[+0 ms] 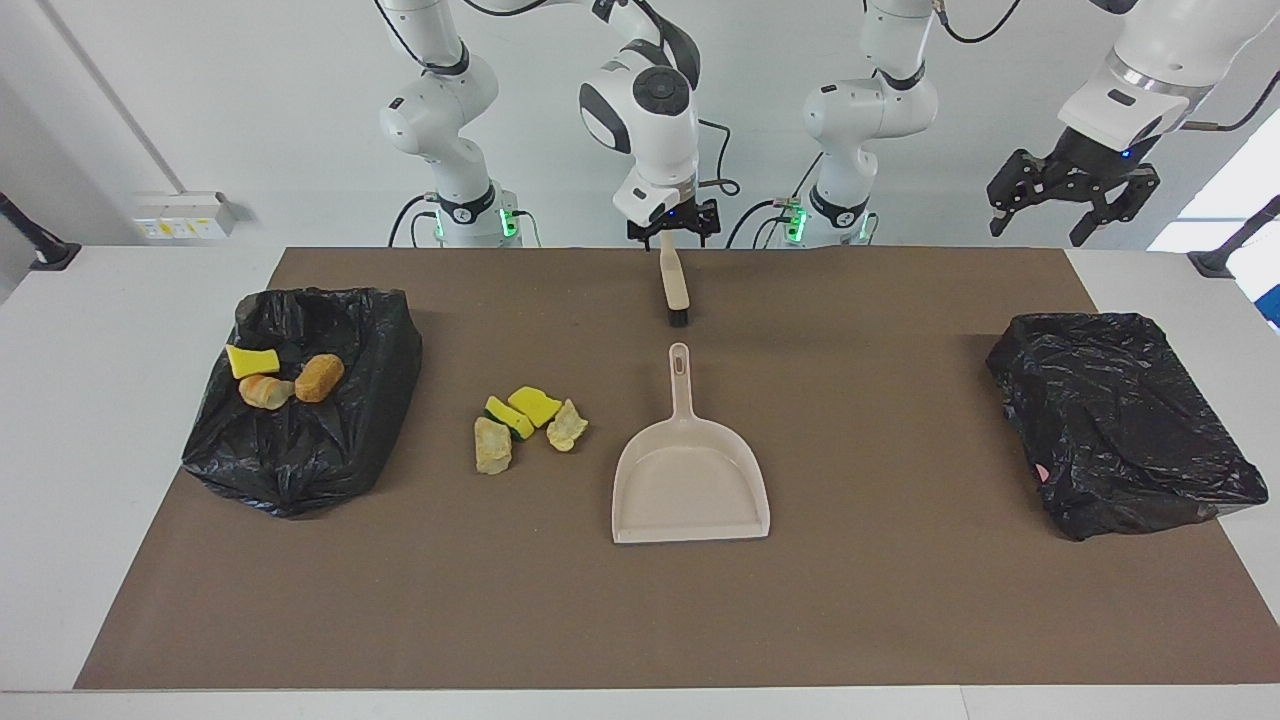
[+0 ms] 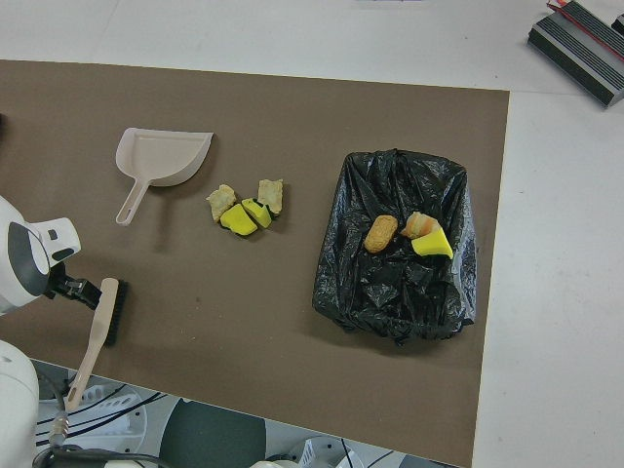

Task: Sweep and dump trash in bin
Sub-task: 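Lower the dustpan onto the table, open the right gripper and withdraw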

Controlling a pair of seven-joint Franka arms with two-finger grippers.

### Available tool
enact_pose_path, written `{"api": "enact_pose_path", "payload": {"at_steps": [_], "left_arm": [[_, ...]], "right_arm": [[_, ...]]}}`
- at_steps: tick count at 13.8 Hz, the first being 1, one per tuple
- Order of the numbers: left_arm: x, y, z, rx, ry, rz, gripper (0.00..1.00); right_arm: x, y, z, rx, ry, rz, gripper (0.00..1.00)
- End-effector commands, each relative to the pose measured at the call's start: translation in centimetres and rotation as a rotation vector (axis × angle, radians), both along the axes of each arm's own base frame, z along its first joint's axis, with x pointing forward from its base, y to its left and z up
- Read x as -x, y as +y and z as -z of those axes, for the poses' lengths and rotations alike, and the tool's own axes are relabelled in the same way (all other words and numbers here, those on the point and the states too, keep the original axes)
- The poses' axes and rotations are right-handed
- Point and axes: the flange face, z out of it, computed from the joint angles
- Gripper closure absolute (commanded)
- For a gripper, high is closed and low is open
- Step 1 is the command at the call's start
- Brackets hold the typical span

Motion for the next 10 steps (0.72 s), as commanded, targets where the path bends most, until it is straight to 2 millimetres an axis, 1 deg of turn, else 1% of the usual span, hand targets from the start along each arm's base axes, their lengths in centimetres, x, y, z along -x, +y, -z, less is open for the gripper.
{"api": "enact_pose_path", "payload": {"at_steps": [1,2,3,4,5,6,7,8,9,10], "left_arm": [[0.5,-0.9,0.4,-0.010,-0.012,0.014,0.00],[0.4,-0.9,0.4,-0.009,-0.017,0.014,0.00],[0.1,-1.1,0.7,-0.009,-0.032,0.014,0.00],[-0.1,-1.6,0.9,-0.008,-0.046,0.019,0.00],[-0.3,-3.2,1.1,-0.005,-0.060,0.040,0.00],[-0.8,-3.6,1.5,-0.004,-0.072,0.048,0.00],[-1.0,-4.7,2.0,-0.001,-0.086,0.067,0.00],[-1.1,-6.8,3.0,0.002,-0.089,0.087,0.00],[-1.1,-8.2,3.9,0.003,-0.091,0.066,0.00],[-1.1,-10.2,5.2,0.005,-0.089,0.049,0.00]], "right_arm": [[3.6,-1.1,-0.1,-0.012,0.011,0.062,0.00],[4.9,-1.1,-0.1,-0.004,0.017,0.074,0.00],[5.8,-1.1,0.2,0.010,0.021,0.081,0.00],[6.7,-0.8,0.9,0.024,0.022,0.077,0.00],[7.5,-0.6,1.8,0.028,0.014,0.087,0.00],[7.8,-0.7,2.9,0.027,0.005,0.100,0.00],[8.0,-0.8,4.1,0.029,-0.002,0.104,0.00],[8.5,-0.5,4.8,0.031,-0.006,0.092,0.00],[9.0,-0.3,5.1,0.038,-0.003,0.081,0.00],[9.3,-0.4,5.3,0.046,0.002,0.075,0.00]]}}
